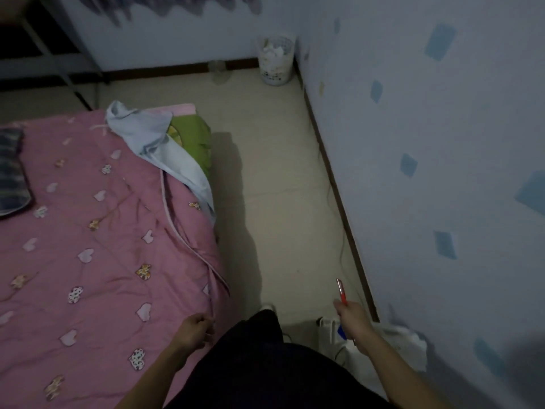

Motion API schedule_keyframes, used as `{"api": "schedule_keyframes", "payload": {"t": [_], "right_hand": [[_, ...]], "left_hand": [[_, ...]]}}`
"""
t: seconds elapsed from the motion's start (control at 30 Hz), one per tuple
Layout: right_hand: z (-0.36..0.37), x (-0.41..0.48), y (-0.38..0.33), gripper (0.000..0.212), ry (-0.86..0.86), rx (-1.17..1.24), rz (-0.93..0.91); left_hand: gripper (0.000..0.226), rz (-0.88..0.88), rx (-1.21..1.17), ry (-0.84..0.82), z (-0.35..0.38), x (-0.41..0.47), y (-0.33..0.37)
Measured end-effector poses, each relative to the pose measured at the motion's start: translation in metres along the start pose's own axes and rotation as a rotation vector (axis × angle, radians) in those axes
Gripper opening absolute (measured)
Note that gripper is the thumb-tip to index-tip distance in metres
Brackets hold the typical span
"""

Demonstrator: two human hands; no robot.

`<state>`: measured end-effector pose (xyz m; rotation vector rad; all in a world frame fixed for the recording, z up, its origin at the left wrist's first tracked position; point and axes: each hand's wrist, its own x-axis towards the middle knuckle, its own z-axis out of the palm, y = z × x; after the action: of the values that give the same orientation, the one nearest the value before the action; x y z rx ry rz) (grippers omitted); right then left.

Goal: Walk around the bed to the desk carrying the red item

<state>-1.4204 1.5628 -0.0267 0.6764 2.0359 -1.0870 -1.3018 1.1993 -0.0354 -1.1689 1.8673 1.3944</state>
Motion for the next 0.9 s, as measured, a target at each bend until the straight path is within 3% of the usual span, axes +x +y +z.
{"api": "schedule_keyframes", "payload": {"t": [0.27,0.53,0.67,0.9], "right_hand": [[0.001,0.092,-0.116,0.033,-0.043,-0.078,-0.025],[-0.021,0.166,-0.209,0.032,-0.047,-0.150,0.049],[-0.035,0.197,-0.244,0.015,-0.011,-0.068,0.068],[-0.051,0.263,-0.304,0.009,-0.004,-0.082,0.106]], "left_hand": [[0.021,-0.072,-0.137,0.066,-0.012,0.076,0.080],[0.020,-0.010,-0.141,0.054,-0.038,0.158,0.244],[0.022,0.058,-0.147,0.024,-0.045,0.195,0.324],[0.018,0.076,-0.140,0.008,-0.063,0.251,0.419]]}}
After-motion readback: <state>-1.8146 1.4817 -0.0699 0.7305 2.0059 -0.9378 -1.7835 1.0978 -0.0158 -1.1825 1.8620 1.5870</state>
